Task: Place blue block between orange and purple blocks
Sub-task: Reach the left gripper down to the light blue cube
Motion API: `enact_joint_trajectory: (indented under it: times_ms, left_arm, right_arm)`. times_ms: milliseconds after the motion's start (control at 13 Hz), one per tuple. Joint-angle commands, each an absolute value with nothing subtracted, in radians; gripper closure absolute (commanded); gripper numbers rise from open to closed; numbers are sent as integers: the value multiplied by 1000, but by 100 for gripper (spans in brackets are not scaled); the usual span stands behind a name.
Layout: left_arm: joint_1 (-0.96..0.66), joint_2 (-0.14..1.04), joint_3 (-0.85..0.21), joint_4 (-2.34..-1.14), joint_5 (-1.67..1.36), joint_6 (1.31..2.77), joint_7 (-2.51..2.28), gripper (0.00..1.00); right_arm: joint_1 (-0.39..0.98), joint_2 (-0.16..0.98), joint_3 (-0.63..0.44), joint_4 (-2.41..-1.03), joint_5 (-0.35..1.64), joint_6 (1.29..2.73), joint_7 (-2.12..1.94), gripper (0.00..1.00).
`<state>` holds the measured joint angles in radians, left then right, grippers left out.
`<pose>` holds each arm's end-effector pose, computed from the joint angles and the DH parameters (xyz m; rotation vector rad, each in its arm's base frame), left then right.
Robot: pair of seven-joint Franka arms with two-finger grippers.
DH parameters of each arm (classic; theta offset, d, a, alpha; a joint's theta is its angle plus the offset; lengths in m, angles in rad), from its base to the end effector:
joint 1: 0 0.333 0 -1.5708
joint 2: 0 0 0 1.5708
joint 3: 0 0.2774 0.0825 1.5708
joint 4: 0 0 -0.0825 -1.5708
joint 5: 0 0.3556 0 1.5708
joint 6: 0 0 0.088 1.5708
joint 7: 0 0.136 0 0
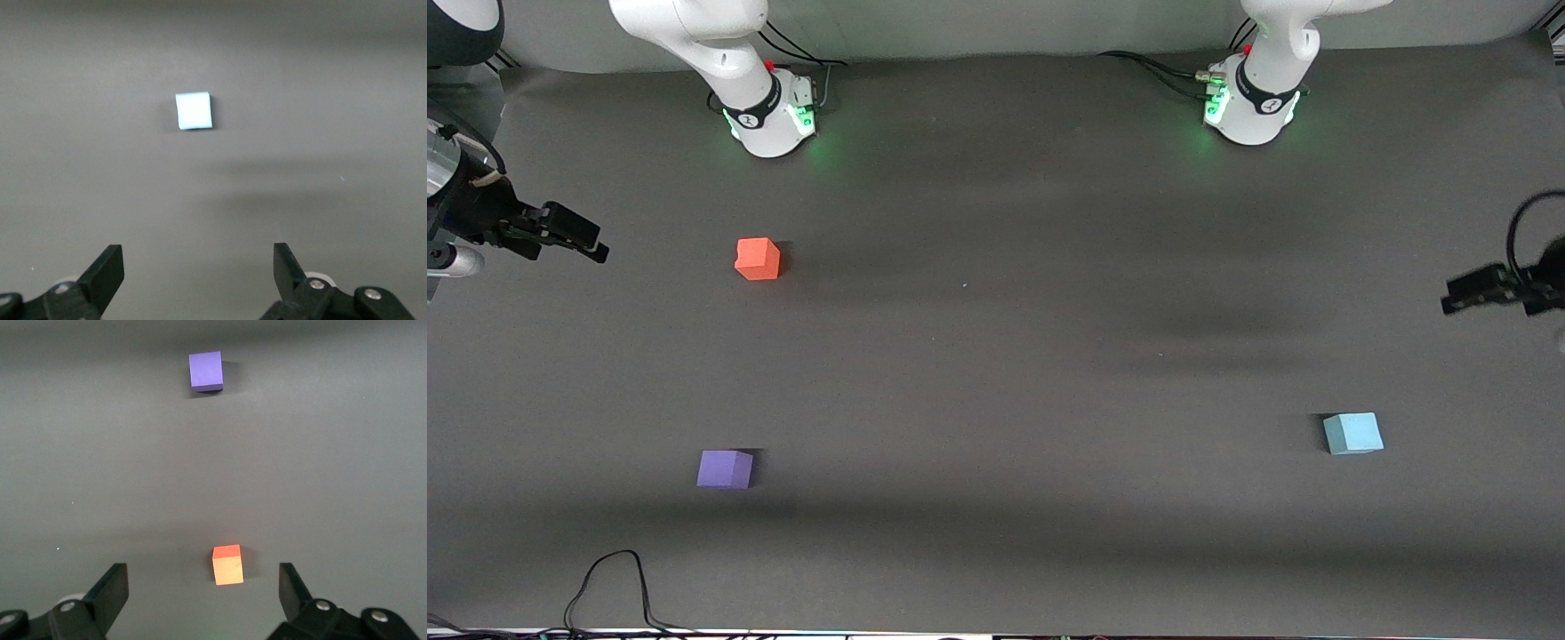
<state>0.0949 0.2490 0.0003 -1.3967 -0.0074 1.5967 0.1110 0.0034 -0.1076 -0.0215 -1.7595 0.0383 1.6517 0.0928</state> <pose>0.5877 0.0551 0.4970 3.1283 -0.0241 -0.0751 0.5013 -0.0046 0.5352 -3.0961 0.1765 0.0027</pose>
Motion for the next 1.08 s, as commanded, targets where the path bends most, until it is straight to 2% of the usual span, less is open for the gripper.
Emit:
enact_joint_trajectory:
  times_ms: [0, 231, 462, 769, 1000]
  left_arm:
    - [106, 356, -2, -1278, -6, 1589, 136, 0]
    - [104, 393, -2, -1311, 20, 1670, 135, 0]
    - [106, 448, -2, -1443, 21, 1859, 135, 0]
    - [106, 506, -2, -1672, 21, 2194, 135, 0]
    - [101, 575, -2, -1730, 21, 2345, 133, 0]
  right_arm:
    - [14, -149, -28, -1807, 37, 1675, 106, 0]
    - [15, -149, -28, -1809, 35, 1680, 106, 0]
    - [15, -149, -26, -1813, 32, 1690, 116, 0]
    - [15, -158, -23, -1844, 32, 1718, 129, 0]
    - [15, -181, -23, -1894, 32, 1766, 130, 0]
